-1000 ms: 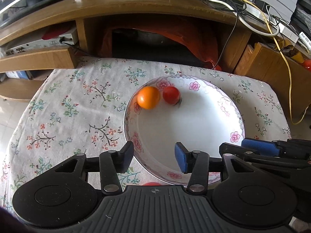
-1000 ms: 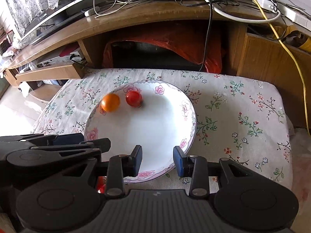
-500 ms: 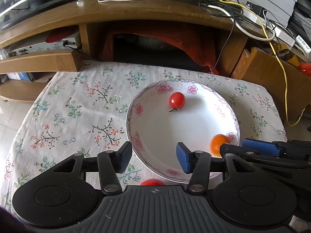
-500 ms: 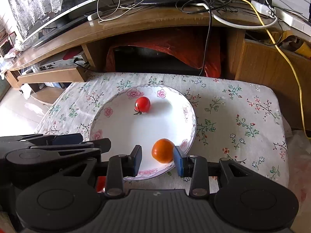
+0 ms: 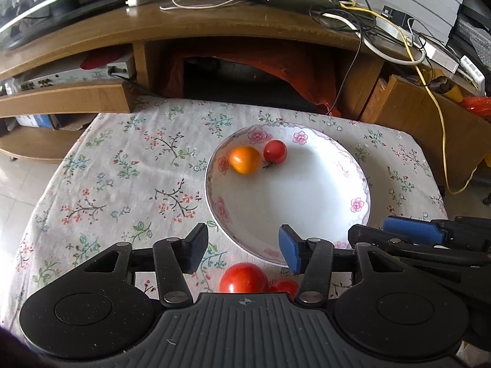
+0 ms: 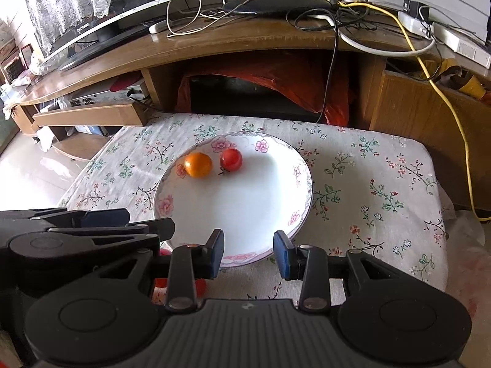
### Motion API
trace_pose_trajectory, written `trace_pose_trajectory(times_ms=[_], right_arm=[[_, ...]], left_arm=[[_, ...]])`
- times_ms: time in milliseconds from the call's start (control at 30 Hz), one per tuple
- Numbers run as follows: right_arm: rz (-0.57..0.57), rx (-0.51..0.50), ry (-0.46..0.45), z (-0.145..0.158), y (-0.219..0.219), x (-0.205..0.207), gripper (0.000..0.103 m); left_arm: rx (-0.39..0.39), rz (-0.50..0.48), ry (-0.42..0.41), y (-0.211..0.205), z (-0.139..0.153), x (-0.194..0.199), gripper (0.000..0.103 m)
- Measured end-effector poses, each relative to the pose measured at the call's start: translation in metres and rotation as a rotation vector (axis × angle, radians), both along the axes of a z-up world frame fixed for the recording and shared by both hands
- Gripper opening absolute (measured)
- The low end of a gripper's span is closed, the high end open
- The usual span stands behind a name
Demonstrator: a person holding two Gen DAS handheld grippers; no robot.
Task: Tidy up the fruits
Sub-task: 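Withdraw both tools from the bowl back toward the fruit cluster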
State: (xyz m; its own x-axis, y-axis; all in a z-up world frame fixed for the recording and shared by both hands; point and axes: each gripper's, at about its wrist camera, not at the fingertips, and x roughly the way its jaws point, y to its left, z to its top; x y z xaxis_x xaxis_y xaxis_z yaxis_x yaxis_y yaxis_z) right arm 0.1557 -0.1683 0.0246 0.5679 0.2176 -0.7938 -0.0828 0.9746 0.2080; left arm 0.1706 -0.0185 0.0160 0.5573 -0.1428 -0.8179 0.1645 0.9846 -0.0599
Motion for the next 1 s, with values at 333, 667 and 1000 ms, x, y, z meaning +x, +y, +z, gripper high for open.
trace_pose_trajectory(times_ms=[333,667,1000], right_arm=[[0.012,-0.008,-0.006,0.006,0.001,-0.016,0.037],[0.015,-0.008,-0.001,0.008,0.003,-0.026,0.037],[0.02,-0.006,0.008,0.006,0.006,-0.04,0.037]], left_arm=[[0.011,-0.01,-0.01,0.001,0.005,-0.016,0.059],[0.018,-0.015,-0.007,0.002,0.006,-0.028,0.056],[0.028,-0.024,0.0,0.005,0.005,-0.04,0.054]])
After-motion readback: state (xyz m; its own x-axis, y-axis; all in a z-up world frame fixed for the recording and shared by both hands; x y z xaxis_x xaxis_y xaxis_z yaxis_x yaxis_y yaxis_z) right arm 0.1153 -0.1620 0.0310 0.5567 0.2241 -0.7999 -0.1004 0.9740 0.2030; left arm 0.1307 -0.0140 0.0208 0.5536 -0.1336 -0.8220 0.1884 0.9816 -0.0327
